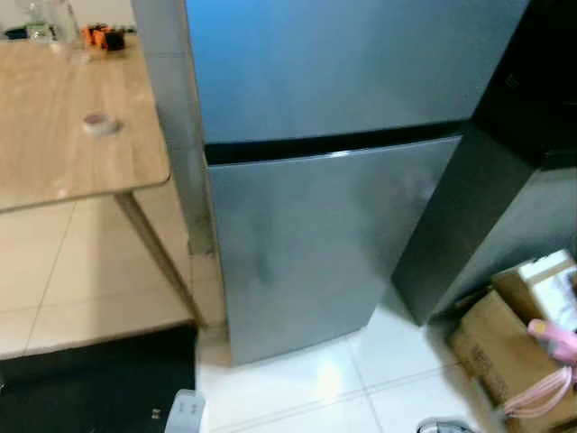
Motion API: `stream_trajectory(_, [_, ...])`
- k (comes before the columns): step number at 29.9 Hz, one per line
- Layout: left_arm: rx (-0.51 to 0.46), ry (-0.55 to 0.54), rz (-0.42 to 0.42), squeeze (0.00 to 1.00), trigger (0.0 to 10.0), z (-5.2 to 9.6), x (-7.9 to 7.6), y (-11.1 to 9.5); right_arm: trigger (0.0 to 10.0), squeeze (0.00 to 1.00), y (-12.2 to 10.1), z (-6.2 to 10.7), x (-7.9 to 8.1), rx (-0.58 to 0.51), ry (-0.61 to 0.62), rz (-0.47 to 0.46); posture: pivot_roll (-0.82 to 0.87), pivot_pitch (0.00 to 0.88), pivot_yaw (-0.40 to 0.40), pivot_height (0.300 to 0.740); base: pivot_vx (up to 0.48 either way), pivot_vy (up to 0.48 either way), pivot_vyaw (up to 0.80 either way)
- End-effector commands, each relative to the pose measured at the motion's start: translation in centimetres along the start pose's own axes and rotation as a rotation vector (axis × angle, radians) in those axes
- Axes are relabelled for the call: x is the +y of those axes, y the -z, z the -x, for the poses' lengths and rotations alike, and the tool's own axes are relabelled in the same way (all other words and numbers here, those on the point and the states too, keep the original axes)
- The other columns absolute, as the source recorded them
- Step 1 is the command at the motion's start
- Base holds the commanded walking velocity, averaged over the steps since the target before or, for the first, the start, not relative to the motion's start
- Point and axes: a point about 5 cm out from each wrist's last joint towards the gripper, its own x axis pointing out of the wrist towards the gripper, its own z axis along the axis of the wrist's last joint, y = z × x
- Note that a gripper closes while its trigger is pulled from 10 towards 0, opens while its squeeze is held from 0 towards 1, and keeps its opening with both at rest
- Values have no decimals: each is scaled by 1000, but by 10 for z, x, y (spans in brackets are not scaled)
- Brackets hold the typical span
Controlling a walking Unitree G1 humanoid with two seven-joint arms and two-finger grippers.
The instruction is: Restocking fridge
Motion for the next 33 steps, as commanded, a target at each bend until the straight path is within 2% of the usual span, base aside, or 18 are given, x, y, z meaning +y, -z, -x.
stream_trajectory(1, [8, 0, -8, 0, 10000, 0, -1, 2, 10000, 0, -6, 0, -2, -23, 5, -5, 1, 0, -55, 740, 0, 0, 0])
stream_trajectory(24, [9, -4, -27, 0, 10000, 0, 0, 2, 10000, 0, -11, -1, 4, -35, -18, -1, 3, 0, -51, 740, 0, 0, 0])
stream_trajectory(33, [10, 2, -35, 0, 10000, 0, 0, 2, 10000, 0, -9, -1, 5, -30, -18, 3, 3, 0, -51, 740, 259, 0, 0])
